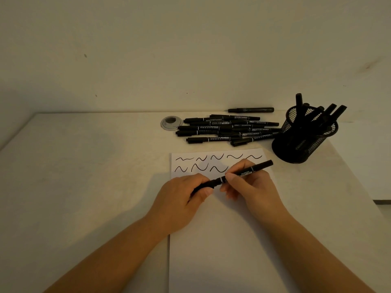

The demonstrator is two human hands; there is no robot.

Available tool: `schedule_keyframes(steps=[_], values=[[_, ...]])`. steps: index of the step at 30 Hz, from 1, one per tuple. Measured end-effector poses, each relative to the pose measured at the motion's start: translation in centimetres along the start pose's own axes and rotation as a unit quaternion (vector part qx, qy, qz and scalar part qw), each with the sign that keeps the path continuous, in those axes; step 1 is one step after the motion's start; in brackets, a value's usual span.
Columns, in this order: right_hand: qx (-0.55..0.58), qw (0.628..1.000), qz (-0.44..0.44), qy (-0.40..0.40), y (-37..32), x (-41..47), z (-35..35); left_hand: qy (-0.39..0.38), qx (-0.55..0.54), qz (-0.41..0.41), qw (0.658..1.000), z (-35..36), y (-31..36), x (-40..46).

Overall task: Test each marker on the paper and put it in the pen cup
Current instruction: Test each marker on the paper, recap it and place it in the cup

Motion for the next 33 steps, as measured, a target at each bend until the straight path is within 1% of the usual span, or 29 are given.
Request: schedule_keyframes(steps=[2, 5, 8, 14, 17, 23, 26, 27, 28, 29, 30, 31, 33], values=[[-0.006, 1.000, -0.002, -0.012, 0.0, -0.1, 0.4, 0.017, -0.002, 0.002, 1.000, -0.4, 0.1, 0.0], [0.018, 1.000, -0.005, -0.019, -0.2, -0.3, 0.5, 0.040, -0.012, 0.013, 0.999, -1.0, 0.6, -0.1], [0.035, 0.999, -0.008, -0.036, -0.4, -0.5, 0.7, 0.038, -0.026, 0.015, 0.999, -0.9, 0.8, -0.1], [0.012, 0.997, -0.011, -0.069, -0.3, -0.4, 1.2, 0.014, -0.054, -0.001, 0.998, -0.4, 0.3, -0.1], [0.015, 0.997, -0.015, -0.076, -0.5, -0.4, 1.3, 0.014, -0.075, 0.003, 0.997, -0.4, 0.2, -0.1], [-0.002, 0.999, -0.021, -0.036, -0.6, -0.2, 0.9, 0.071, -0.071, -0.008, 0.995, -1.3, 0.1, -0.1], [0.066, 0.996, 0.006, 0.054, -0.2, 0.1, -1.5, 0.098, -0.071, -0.033, 0.992, -2.1, -0.5, -0.3], [0.056, 0.995, -0.005, 0.079, -0.8, 0.1, -2.4, 0.102, -0.064, -0.038, 0.992, -2.5, -0.7, -0.2], [-0.002, 0.996, -0.038, 0.085, -1.9, 0.0, -3.0, 0.106, -0.053, -0.037, 0.992, -2.9, -0.8, -0.2], [-0.087, 0.990, -0.078, 0.079, -3.2, -0.1, -3.3, 0.111, -0.040, -0.032, 0.993, -3.3, -0.8, -0.1], [-0.185, 0.973, -0.123, 0.060, -4.5, -0.2, -3.0, 0.116, -0.026, -0.023, 0.993, -3.7, -0.5, 0.1], [-0.286, 0.943, -0.168, 0.029, -5.7, -0.5, -2.3, 0.119, -0.011, -0.013, 0.993, -4.1, -0.1, 0.4], [-0.444, 0.864, -0.235, -0.036, -7.1, -1.1, -0.4, 0.116, 0.031, 0.020, 0.992, -4.6, 1.6, 1.2]])
Point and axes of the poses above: each hand's wrist, its own x-axis towards the middle knuckle, its own z-axis out of the palm, y = z × x, the point moved 9 cm from there along x, towards the middle knuckle, and after that the axes turned 4 degrees about x, right-handed, at the moved point
